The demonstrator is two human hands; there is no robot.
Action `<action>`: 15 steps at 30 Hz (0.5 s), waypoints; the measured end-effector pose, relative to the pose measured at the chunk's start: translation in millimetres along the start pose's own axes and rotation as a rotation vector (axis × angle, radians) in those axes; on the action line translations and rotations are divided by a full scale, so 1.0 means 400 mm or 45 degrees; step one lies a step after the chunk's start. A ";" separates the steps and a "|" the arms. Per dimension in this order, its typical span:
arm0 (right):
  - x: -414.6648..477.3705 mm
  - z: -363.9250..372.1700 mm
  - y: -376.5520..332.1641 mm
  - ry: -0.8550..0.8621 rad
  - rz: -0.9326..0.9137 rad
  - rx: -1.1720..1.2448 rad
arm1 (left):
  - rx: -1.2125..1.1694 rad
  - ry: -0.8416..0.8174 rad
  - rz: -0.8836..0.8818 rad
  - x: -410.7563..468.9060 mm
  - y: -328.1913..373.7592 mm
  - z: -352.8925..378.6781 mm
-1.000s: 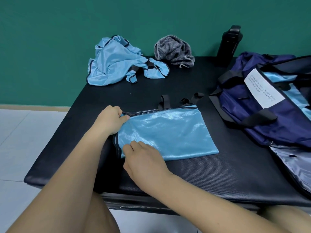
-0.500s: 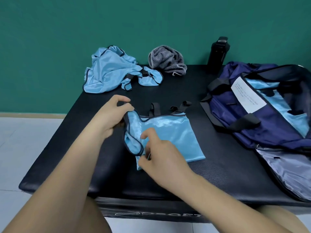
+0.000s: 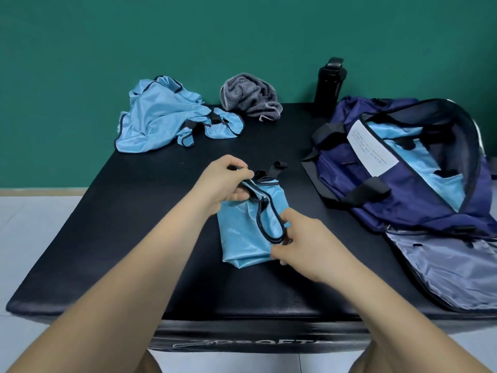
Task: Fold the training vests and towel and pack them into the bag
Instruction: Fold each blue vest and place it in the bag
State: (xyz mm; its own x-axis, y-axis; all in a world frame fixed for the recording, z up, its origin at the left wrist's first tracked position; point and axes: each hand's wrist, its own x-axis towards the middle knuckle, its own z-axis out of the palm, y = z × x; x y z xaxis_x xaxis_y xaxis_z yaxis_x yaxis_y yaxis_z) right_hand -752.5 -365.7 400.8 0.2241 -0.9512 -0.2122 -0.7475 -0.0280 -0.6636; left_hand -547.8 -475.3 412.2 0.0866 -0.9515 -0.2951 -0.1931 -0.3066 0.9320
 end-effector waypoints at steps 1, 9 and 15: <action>0.002 -0.001 0.007 -0.018 0.024 -0.016 | 0.003 -0.005 -0.009 0.001 -0.009 0.013; 0.010 -0.031 0.039 -0.258 0.149 -0.131 | 0.095 -0.145 0.112 -0.010 -0.079 0.052; 0.023 -0.047 0.049 -0.027 0.252 -0.211 | 0.460 -0.015 0.434 -0.065 -0.100 0.031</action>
State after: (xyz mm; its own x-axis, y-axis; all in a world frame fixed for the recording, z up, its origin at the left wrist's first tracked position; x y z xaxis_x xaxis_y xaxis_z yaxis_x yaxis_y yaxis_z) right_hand -777.1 -380.7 399.4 0.0750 -0.9364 -0.3427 -0.8701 0.1064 -0.4812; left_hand -554.5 -438.4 379.8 -0.0509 -0.9987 0.0094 -0.5350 0.0352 0.8441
